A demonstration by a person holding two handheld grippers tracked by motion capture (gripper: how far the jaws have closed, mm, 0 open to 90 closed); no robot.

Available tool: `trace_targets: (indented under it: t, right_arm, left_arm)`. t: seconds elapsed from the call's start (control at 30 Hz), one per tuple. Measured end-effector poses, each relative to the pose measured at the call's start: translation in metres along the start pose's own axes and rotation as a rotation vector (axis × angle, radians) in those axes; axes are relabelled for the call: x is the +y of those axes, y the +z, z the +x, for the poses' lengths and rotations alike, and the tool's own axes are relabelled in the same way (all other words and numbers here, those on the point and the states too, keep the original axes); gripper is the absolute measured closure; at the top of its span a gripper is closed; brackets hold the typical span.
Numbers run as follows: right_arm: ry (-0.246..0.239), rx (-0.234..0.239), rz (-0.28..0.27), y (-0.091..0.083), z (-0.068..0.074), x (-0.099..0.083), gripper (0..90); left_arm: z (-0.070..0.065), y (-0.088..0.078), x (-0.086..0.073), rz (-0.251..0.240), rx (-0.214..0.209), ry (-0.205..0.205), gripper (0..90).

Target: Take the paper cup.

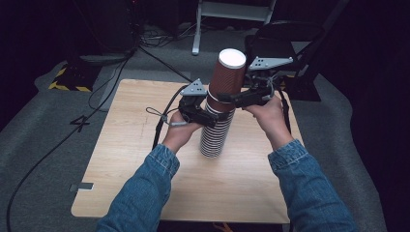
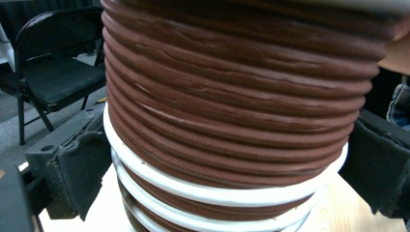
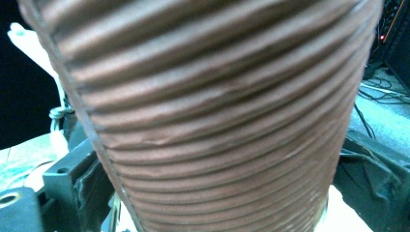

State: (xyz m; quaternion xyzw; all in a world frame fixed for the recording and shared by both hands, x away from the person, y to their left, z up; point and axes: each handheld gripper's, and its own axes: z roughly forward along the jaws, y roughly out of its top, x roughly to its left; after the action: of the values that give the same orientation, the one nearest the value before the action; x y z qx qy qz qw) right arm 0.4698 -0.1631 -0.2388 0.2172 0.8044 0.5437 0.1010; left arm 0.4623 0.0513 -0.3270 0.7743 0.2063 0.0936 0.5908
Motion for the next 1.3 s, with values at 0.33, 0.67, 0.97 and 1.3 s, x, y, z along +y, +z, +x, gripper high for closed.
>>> trace_targets:
  t: [0.33, 0.67, 0.97, 1.3]
  right_arm:
    - [-0.024, -0.006, -0.032, -0.011, 0.004, 0.02, 5.8]
    - [-0.014, 0.024, -0.097, -0.021, 0.005, 0.032, 5.8]
    - [0.012, 0.034, -0.157, -0.038, 0.001, 0.036, 5.8]
    - [0.015, 0.011, -0.183, -0.065, -0.001, 0.03, 5.8]
  left_arm:
    - [0.0, 0.0, 0.0, 0.002, 0.0, 0.004, 2.7]
    - [0.0, 0.0, 0.0, 0.001, 0.001, 0.011, 2.7]
    - [0.0, 0.0, 0.0, 0.002, 0.002, 0.012, 2.7]
    - [0.0, 0.0, 0.0, 0.006, -0.001, 0.011, 2.6]
